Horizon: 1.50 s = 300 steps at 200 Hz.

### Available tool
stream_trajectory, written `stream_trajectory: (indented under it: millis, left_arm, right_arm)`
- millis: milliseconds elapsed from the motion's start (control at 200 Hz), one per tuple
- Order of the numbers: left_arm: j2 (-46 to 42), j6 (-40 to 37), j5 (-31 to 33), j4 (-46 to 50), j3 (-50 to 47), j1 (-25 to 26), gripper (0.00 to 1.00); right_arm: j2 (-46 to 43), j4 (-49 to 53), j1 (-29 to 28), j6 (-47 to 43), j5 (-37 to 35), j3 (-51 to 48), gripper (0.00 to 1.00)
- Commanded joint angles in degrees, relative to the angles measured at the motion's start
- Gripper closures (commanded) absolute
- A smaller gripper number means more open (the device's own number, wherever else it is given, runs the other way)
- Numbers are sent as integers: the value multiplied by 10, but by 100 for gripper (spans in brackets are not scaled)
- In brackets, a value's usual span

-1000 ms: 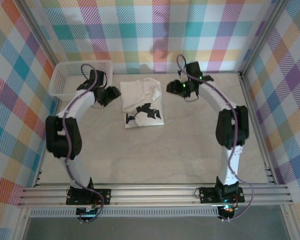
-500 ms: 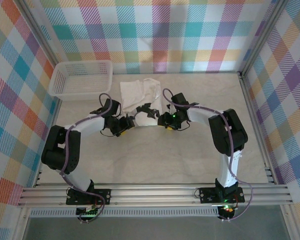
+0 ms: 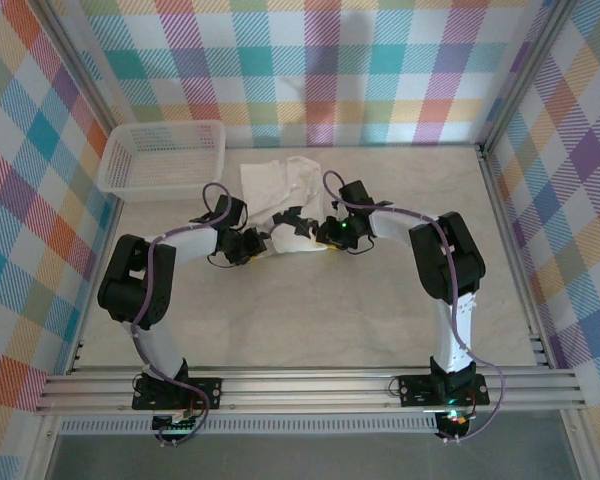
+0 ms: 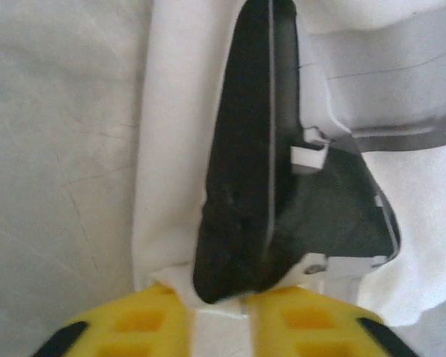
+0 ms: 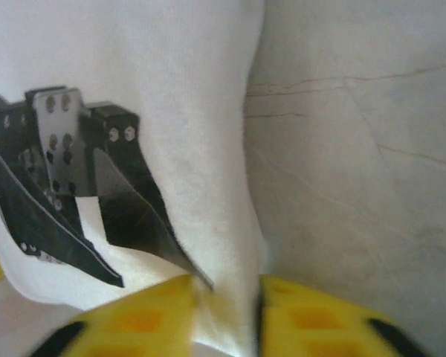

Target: Fold the inside-out t-shirt

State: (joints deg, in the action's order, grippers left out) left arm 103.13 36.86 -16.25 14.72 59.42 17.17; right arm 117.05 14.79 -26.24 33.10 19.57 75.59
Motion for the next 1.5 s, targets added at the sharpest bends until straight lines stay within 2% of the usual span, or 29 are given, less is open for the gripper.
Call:
stream_trajectory:
  millis: [0,25,75,230,410,490,590,700,800,885,1000,1050,1115,1155,1320,1495]
  left_arm:
    - [0,-8,23,7,7,0,90]
    - [-3,-10,26,22,5,-1,93]
    - [-13,-15,30,35,-1,-2,100]
    - [-51,-37,54,75,-39,-6,100]
    - [-102,-38,46,75,-119,-6,100]
    - [-127,-32,22,73,-144,-1,100]
    - [-157,-19,2,83,-170,30,100]
    - [-205,-10,5,114,-201,67,100]
    - [-289,32,-10,129,-244,95,100]
    - [-380,59,7,170,-259,122,100]
    - [-467,69,41,202,-244,125,81]
    - [-460,67,49,197,-224,125,75]
    - [-418,59,49,179,-192,125,66]
    - [-381,50,48,166,-171,127,62]
    - [-224,32,26,109,-89,131,55]
    - [-118,42,28,59,-44,132,39]
  right_arm:
    - [8,-7,0,6,-3,14,96]
    - [5,-7,0,6,-5,13,100]
    - [-1,-5,2,6,-11,7,100]
    - [-39,-12,18,4,-26,-34,100]
    - [-60,9,23,-26,-31,-62,100]
    - [-69,10,22,-29,-13,-73,100]
    - [-82,34,14,-35,21,-86,100]
    - [-132,61,-9,-49,25,-143,100]
    - [-200,82,-20,-49,25,-222,100]
    - [-269,100,-21,-55,11,-294,100]
    - [-325,137,-21,-75,-33,-336,100]
    - [-330,147,-20,-75,-41,-330,94]
    - [-328,169,-20,-72,-59,-301,69]
    - [-326,177,-19,-65,-78,-279,62]
    - [-329,145,-6,-2,-145,-216,61]
    - [-252,118,19,31,-128,-144,57]
